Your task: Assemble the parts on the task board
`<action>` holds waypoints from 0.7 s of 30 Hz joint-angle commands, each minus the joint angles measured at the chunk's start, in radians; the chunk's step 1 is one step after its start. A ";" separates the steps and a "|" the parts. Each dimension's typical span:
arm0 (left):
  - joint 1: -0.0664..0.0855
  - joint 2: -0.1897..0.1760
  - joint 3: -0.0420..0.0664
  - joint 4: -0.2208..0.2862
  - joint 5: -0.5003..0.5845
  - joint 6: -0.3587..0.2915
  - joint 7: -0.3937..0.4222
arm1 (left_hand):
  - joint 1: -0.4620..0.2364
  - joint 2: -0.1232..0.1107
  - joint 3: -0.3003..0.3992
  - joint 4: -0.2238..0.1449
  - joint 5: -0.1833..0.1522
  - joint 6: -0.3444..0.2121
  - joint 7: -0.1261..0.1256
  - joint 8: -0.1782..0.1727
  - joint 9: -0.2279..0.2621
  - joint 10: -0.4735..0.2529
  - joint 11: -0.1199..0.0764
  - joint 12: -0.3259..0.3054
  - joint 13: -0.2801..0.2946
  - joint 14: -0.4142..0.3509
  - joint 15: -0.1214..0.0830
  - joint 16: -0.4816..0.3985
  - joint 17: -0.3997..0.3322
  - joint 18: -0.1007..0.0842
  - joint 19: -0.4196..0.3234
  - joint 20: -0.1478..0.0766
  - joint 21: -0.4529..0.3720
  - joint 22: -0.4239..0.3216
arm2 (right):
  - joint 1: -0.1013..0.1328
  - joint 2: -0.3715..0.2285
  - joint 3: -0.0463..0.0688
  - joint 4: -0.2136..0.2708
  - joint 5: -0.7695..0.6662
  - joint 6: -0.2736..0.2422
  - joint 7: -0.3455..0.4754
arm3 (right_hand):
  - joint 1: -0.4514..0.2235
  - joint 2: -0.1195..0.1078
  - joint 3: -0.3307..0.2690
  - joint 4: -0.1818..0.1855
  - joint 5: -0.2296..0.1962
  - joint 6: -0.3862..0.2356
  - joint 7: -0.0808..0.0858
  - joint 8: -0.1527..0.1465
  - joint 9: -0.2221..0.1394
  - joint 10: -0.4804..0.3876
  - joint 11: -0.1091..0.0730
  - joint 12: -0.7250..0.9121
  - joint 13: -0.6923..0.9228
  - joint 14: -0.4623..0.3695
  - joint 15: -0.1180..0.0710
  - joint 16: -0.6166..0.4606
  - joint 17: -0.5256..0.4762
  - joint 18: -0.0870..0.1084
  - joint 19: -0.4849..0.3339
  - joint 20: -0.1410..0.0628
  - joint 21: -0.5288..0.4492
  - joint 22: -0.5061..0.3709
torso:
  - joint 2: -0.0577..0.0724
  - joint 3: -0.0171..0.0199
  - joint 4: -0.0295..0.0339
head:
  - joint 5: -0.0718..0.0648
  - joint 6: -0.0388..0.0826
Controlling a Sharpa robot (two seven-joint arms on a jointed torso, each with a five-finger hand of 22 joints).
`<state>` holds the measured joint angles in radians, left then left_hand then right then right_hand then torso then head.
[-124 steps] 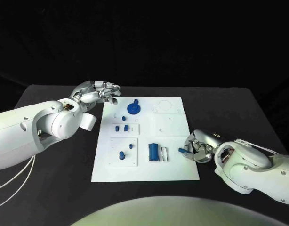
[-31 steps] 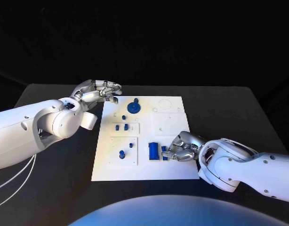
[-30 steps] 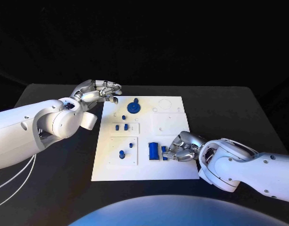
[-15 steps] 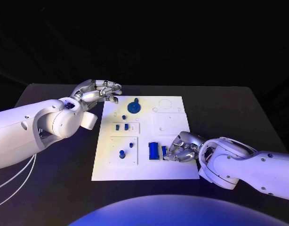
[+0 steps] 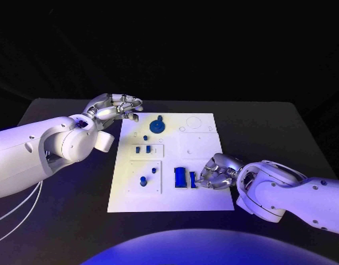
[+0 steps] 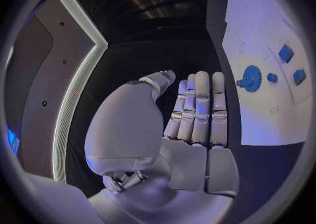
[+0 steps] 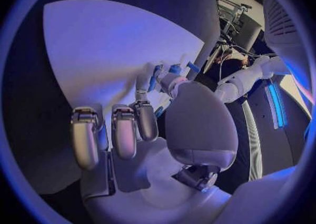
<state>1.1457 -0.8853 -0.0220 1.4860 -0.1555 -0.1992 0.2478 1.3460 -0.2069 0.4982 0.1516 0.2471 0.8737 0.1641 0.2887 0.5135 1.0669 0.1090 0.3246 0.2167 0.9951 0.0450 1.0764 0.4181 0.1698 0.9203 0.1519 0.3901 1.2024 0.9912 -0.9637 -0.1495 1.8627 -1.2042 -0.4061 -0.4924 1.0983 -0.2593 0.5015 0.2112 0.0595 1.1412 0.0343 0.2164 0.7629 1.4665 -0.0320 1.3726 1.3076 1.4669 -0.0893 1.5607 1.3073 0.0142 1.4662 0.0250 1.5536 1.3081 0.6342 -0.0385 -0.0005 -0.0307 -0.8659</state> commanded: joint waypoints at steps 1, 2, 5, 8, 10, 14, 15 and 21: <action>0.000 0.004 0.001 -0.006 0.000 0.012 0.015 | -0.011 0.001 0.003 -0.001 0.007 -0.007 0.000 0.006 0.001 -0.006 -0.002 0.006 0.002 -0.004 0.003 -0.005 0.002 0.010 0.003 0.006 -0.004 -0.002 | 0.019 -0.007 0.002 0.002 0.041 -0.041 0.099 | -0.012 -0.001 -0.027 0.011 -0.003 -0.011 0.009 -0.013 -0.003 0.010 0.005 -0.021 0.128 0.097 0.004 -0.007 0.233 -0.006 0.087 0.001 -0.019 0.251 | -0.005 -0.0017 -0.0011 | -0.001 0.009; 0.000 0.005 0.001 -0.008 0.001 0.011 0.016 | -0.012 0.001 0.003 -0.001 0.007 -0.007 0.001 0.006 0.001 -0.006 -0.002 0.006 0.002 -0.004 0.003 -0.005 0.002 0.010 0.003 0.006 -0.004 -0.002 | 0.024 -0.008 0.002 0.000 0.059 -0.055 0.126 | -0.012 -0.001 -0.033 0.015 -0.003 -0.020 0.013 -0.018 -0.005 0.007 0.007 -0.028 0.125 0.096 0.006 -0.009 0.229 -0.004 0.084 0.002 -0.026 0.249 | -0.006 -0.0023 -0.0003 | -0.002 0.011; -0.001 0.010 0.001 -0.014 0.008 0.010 0.023 | -0.017 0.000 0.001 0.001 0.006 -0.009 0.001 0.006 0.002 -0.007 -0.001 0.007 0.002 -0.004 0.004 -0.005 0.002 0.010 0.003 0.007 -0.005 -0.002 | 0.041 -0.006 0.002 -0.016 0.135 -0.103 0.233 | 0.001 0.010 -0.075 0.032 0.002 -0.058 0.028 -0.036 -0.009 -0.015 0.021 -0.066 0.102 0.091 0.018 -0.020 0.211 0.007 0.061 0.012 -0.074 0.234 | -0.013 -0.0041 0.0002 | -0.004 0.025; -0.008 0.018 0.001 -0.022 0.026 -0.004 0.047 | -0.026 -0.003 -0.004 0.007 0.005 -0.017 0.003 0.005 0.001 -0.011 0.001 0.006 0.002 -0.006 0.006 -0.006 0.002 0.009 0.001 0.008 -0.008 -0.004 | 0.062 0.003 0.002 -0.052 0.267 -0.145 0.349 | 0.047 0.036 -0.106 0.041 0.037 -0.111 0.048 -0.058 -0.015 -0.067 0.038 -0.159 0.044 0.076 0.032 -0.053 0.160 0.027 0.016 0.026 -0.170 0.205 | -0.024 -0.0060 0.0018 | -0.005 0.041; -0.018 0.025 0.001 -0.031 0.054 -0.018 0.072 | -0.027 -0.002 -0.004 0.009 0.006 -0.026 0.005 0.006 0.000 -0.021 0.004 0.001 0.001 -0.021 0.009 -0.017 -0.002 0.008 -0.005 0.010 -0.016 -0.007 | 0.081 0.018 0.002 -0.102 0.399 -0.164 0.429 | 0.088 0.054 -0.084 0.034 0.035 -0.148 0.062 -0.072 -0.018 -0.173 0.051 -0.345 -0.074 0.040 0.043 -0.131 0.052 0.059 -0.058 0.036 -0.324 0.155 | -0.034 -0.0077 0.0024 | -0.007 0.057; -0.033 0.044 0.001 -0.058 0.109 -0.045 0.125 | -0.029 0.002 0.008 0.014 0.009 -0.043 0.009 0.000 -0.011 -0.051 0.025 -0.037 -0.021 -0.111 0.037 -0.140 -0.051 0.003 -0.073 0.032 -0.097 -0.057 | 0.113 0.064 0.003 -0.238 0.671 -0.160 0.569 | 0.133 0.054 -0.027 -0.005 0.056 -0.206 0.088 -0.080 -0.024 -0.375 0.074 -0.671 -0.308 -0.068 0.064 -0.339 -0.186 0.109 -0.199 0.056 -0.618 0.050 | -0.060 -0.0145 -0.0008 | -0.009 0.095; -0.036 0.051 0.001 -0.069 0.123 -0.052 0.139 | -0.031 0.001 0.010 0.017 0.002 -0.043 0.004 -0.003 -0.015 -0.043 0.025 -0.048 -0.029 -0.121 0.041 -0.190 -0.070 0.004 -0.090 0.038 -0.129 -0.082 | 0.120 0.078 0.004 -0.277 0.733 -0.150 0.604 | 0.137 0.050 -0.009 -0.016 0.057 -0.222 0.094 -0.082 -0.029 -0.400 0.081 -0.709 -0.346 -0.121 0.071 -0.436 -0.287 0.129 -0.260 0.063 -0.744 0.000 | -0.064 -0.0143 -0.0010 | -0.010 0.109; -0.051 0.105 0.002 -0.165 0.196 -0.092 0.203 | -0.038 0.000 -0.016 0.040 -0.074 -0.073 0.000 -0.054 -0.057 -0.054 0.024 -0.178 -0.096 -0.203 0.079 -0.549 -0.154 0.009 -0.197 0.089 -0.328 -0.296 | 0.146 0.184 0.017 -0.527 0.952 -0.037 0.779 | 0.105 0.035 0.067 -0.074 0.061 -0.271 0.162 -0.097 -0.117 -0.534 0.169 -1.070 -0.730 -0.456 0.166 -0.983 -0.651 0.157 -0.526 0.149 -1.257 -0.325 | -0.083 -0.0120 -0.0055 | -0.007 0.179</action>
<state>1.0975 -0.7922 -0.0212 1.3400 -0.0380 -0.2476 0.3678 1.3143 -0.2068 0.4882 0.1894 0.1830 0.8093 0.1647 0.2434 0.4638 1.0261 0.1340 0.1663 0.1298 0.8133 0.1212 0.5746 0.2732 0.1699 0.7455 0.2346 0.0768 0.9363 1.1351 -0.7972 -0.1335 1.3854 -0.4777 -0.5199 0.1054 1.2134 -0.2241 0.5701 0.1476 0.1163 0.8744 0.1842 0.1250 0.6597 0.9494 0.1240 0.3487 0.6285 1.0567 0.0610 0.6416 0.6874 0.1703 0.9701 0.1593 0.3440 1.0229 0.5662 -0.0513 -0.0033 -0.0405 -0.7169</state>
